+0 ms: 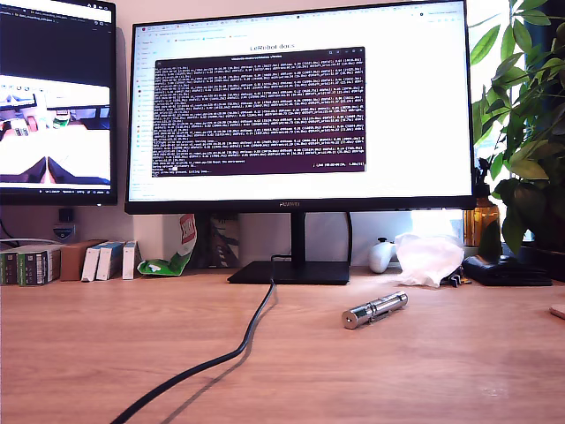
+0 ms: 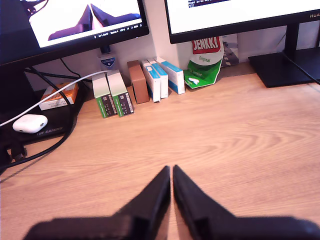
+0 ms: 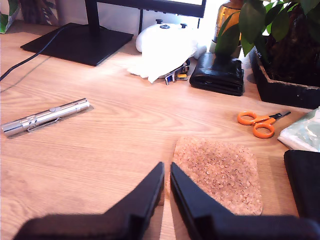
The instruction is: Pick the metallic laser pointer with your right arm, pass it to your left arm, then place it down to the left side of the table
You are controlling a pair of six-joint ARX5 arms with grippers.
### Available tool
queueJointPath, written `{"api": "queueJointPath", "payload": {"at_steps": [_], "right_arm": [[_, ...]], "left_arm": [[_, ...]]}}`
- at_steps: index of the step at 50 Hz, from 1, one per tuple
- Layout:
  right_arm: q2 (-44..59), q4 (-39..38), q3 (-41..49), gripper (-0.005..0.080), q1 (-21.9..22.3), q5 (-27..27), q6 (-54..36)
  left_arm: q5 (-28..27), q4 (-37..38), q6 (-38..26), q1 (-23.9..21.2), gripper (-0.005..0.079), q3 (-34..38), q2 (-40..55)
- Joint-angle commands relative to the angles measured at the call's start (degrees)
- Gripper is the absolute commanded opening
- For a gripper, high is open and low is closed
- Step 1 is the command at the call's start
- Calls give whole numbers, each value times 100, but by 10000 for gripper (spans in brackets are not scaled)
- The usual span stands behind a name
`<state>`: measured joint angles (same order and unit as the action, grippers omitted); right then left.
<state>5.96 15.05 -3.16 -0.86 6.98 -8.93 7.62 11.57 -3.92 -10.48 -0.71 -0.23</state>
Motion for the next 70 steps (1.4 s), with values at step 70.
{"api": "queueJointPath", "payload": {"at_steps": [70], "right_arm": [[1899,-1961,-1921,-13,-22,3403,138]], "left_arm": [[-3672,-2712,-448,-15,-21,-1071,1421]]}}
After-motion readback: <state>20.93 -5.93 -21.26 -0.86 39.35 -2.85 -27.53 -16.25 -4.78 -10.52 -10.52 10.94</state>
